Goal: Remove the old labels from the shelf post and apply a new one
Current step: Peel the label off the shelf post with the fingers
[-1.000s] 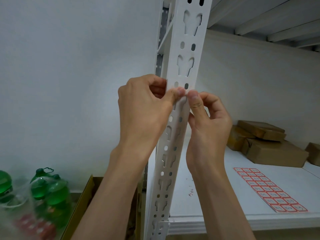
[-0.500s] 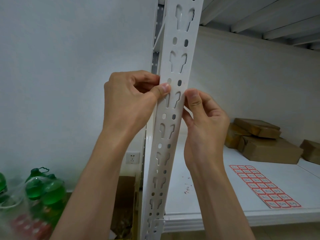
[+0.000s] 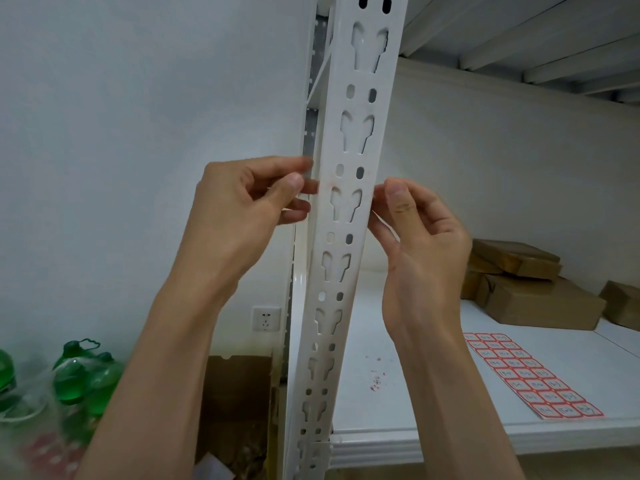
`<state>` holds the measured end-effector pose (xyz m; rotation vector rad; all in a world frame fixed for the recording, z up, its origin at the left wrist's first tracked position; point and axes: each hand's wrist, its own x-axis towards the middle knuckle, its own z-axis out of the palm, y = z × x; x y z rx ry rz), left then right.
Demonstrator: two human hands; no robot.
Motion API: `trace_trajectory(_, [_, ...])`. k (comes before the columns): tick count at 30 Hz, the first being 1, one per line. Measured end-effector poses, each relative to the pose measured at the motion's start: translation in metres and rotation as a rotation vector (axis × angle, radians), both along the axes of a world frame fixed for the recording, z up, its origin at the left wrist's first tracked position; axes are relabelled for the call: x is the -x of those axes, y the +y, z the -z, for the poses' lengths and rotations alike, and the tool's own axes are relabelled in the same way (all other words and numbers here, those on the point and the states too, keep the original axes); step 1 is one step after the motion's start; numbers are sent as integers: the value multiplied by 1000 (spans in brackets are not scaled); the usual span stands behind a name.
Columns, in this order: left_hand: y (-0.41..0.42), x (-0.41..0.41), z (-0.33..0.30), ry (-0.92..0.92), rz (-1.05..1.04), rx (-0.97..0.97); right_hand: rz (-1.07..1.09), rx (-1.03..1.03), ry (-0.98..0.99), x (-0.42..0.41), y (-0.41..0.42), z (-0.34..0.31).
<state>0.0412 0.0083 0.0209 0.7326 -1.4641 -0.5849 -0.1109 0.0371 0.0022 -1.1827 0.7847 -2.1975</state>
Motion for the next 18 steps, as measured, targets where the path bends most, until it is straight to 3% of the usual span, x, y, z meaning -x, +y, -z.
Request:
trace_trajectory(5, [5, 1, -5, 92, -87, 92, 90, 17, 28, 2, 0, -5])
trace_trajectory(12, [7, 2, -4, 144, -123, 114, 271, 69, 229, -7, -4, -13])
trace_trajectory(18, [7, 9, -2, 135, -124, 98, 135, -7, 97, -4, 1, -18])
